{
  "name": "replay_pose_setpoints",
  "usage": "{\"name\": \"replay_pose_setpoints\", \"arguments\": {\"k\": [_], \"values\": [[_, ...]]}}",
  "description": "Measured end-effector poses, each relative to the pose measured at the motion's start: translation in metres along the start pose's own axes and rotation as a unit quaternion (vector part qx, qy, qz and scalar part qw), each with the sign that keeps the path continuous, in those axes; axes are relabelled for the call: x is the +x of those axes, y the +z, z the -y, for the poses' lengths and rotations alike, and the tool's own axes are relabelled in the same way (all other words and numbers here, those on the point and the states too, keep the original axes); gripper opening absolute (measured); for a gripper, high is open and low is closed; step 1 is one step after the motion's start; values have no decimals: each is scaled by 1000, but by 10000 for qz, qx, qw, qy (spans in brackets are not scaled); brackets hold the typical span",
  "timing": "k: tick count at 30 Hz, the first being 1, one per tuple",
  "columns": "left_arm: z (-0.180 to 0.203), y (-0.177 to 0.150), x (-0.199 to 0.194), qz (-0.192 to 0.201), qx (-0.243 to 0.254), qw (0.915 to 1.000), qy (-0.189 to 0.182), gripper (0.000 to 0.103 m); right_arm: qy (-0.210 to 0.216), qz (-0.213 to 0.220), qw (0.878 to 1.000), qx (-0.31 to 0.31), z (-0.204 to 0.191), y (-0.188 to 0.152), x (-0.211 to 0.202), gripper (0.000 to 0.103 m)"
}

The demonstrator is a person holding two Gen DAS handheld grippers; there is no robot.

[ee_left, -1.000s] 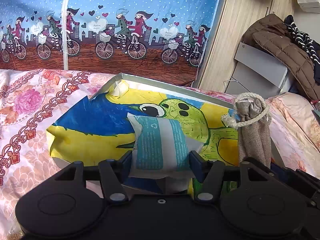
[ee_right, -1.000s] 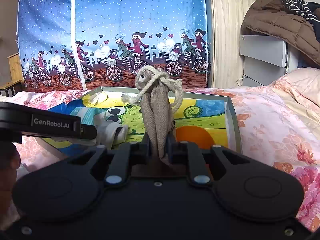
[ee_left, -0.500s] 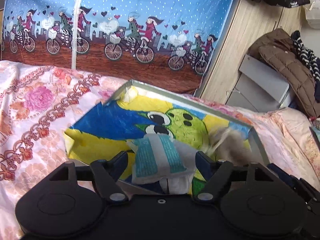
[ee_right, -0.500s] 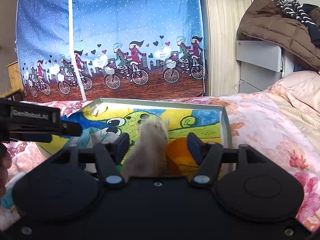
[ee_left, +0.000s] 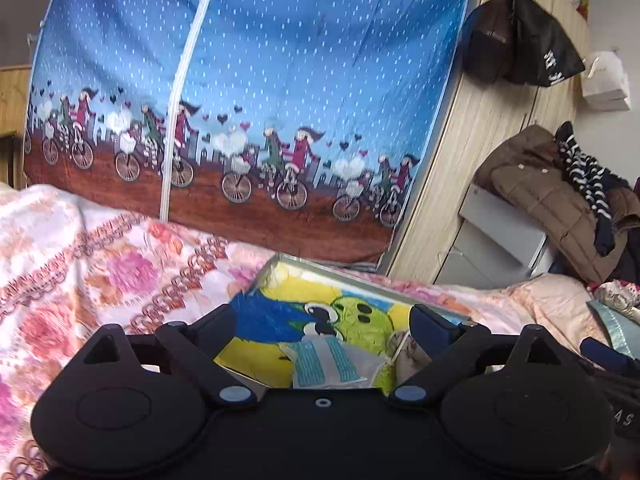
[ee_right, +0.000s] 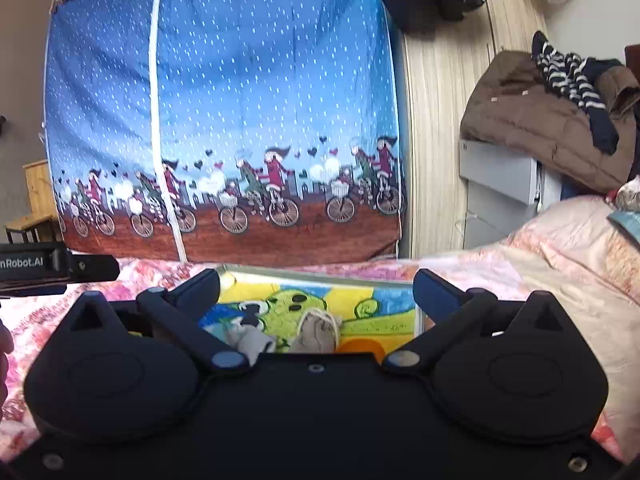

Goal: Organize soft objects

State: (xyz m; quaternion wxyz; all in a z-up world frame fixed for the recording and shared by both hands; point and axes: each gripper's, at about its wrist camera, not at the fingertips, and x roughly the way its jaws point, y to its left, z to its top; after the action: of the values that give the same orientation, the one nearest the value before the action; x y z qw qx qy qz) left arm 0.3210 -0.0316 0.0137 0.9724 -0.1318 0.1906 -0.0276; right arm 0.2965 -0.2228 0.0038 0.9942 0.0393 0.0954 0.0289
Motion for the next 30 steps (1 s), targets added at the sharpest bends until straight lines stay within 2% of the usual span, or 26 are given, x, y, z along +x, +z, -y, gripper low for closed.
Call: {"name": "replay_pose_setpoints", "arguments": {"k": [7,13,21,26,30], "values": [[-5,7,-79,582,213,9981,-67,102,157,463,9988,-81,-12,23,-74,103],[-4,-12,-144,899,418,9951,-4,102,161,707,9973,-132,-21,12,-131,103],[-11,-58,-209,913,463,9947,44,102,-44,724,9972,-173,-43,-35,-189,103],[-14,-74,-241,1001,609,9931,78,102,-71,821,9964,-217,-49,-48,-215,103],[-17,-84,-265,1048,658,9922,121,102,-132,853,9960,-220,-63,-51,-220,103]]}}
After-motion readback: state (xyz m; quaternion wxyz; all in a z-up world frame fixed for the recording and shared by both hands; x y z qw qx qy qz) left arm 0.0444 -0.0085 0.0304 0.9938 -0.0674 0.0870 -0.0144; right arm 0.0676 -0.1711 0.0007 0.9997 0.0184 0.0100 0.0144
